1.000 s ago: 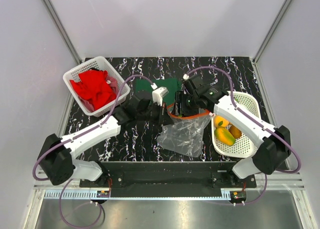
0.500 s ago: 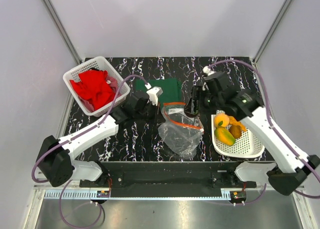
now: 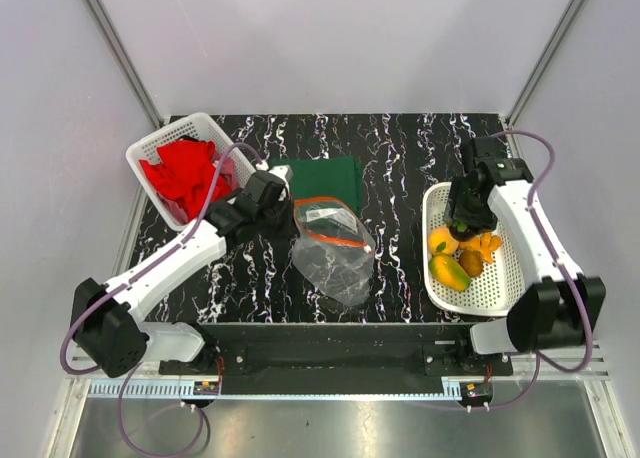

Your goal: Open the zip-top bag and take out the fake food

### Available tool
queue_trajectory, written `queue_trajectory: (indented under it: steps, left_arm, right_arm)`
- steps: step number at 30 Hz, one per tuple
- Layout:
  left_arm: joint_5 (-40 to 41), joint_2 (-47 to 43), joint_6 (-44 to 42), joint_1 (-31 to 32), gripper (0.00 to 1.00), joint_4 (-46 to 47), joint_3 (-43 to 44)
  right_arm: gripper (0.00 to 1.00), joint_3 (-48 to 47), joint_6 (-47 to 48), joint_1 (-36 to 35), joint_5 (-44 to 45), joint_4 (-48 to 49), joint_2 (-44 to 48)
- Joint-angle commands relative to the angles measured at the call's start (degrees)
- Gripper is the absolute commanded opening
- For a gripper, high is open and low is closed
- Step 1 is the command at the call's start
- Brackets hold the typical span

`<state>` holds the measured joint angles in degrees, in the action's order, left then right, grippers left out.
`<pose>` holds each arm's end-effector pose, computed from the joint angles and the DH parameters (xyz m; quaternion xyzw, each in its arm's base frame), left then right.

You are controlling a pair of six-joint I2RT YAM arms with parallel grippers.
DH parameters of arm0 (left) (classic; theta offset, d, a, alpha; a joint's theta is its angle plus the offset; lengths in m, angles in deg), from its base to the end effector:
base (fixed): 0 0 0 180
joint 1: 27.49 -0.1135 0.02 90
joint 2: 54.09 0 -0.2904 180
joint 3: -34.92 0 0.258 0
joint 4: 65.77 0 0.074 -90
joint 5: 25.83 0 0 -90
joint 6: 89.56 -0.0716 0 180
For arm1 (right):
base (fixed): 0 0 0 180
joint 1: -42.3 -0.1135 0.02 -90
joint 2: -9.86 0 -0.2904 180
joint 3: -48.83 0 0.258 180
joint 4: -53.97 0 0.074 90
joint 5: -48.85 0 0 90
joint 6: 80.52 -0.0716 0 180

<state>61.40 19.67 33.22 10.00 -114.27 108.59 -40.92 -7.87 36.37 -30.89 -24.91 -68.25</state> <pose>0.2304 -0.1811 0.2828 0.0470 0.9340 -0.2219 0.2760 0.2686 0.0151 0.3165 0.1147 0.9698 -0.0462 0.2102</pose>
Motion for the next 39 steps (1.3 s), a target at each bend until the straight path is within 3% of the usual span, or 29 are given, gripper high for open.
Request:
queue_trajectory:
  steps: [1,3,5,6,8,10,13,17,19,27,30,35,39]
  left_arm:
    - [5.4,-2.13,3.96,-0.41,0.0,-6.25,3.14]
    - [5.84,-0.99,3.88,-0.41,0.0,-6.87,3.14]
    - [5.75,-0.2,2.04,-0.32,0.0,-6.96,3.75]
    - [5.84,0.42,1.25,-0.32,0.0,-6.96,4.19]
    - [6.71,1.03,-2.34,0.38,0.0,-6.44,6.12]
    - [7.16,3.48,-5.51,2.13,0.0,-5.38,9.44]
    - [8.38,7.96,-10.0,5.03,0.0,-6.17,15.07]
    - [8.39,13.23,-13.69,7.85,0.0,-6.17,20.18]
    - [7.95,15.35,-14.75,9.52,0.0,-6.35,22.55]
    - [3.64,27.21,-13.18,13.13,0.0,-5.91,31.7]
    - [4.78,28.11,-11.69,13.39,0.26,-6.0,34.43]
    - [7.16,21.35,-10.36,13.31,0.7,-3.1,28.82]
    - [6.63,17.13,-8.61,13.31,0.73,-1.96,26.7]
  right_arm:
    - [0.33,1.67,4.51,0.13,8.54,1.44,-3.54]
    - [0.45,2.81,4.42,0.13,11.61,2.49,-5.39]
    - [0.5,2.9,4.6,0.22,10.75,2.94,-6.7]
    - [0.6,2.99,4.51,0.22,11.7,3.11,-7.06]
    - [0.68,2.99,4.34,0.13,10.93,3.11,-7.93]
    - [0.84,3.25,4.42,0.13,11.09,3.11,-8.2]
    - [1.0,2.47,4.42,0.22,11.62,1.81,-9.43]
    - [1.0,-1.39,3.72,0.13,12.94,-0.66,-8.39]
    - [1.0,-4.9,3.28,0.22,9.44,-1.63,-7.07]
    - [1.0,-13.09,-5.86,0.13,-13.04,-0.93,1.54]
    - [1.0,-14.84,-6.21,0.13,-15.88,-1.8,3.13]
    - [1.0,-14.94,-5.51,0.22,-18.34,-3.03,5.32]
    - [1.0,-14.59,-5.68,0.05,-21.32,-3.21,7.18]
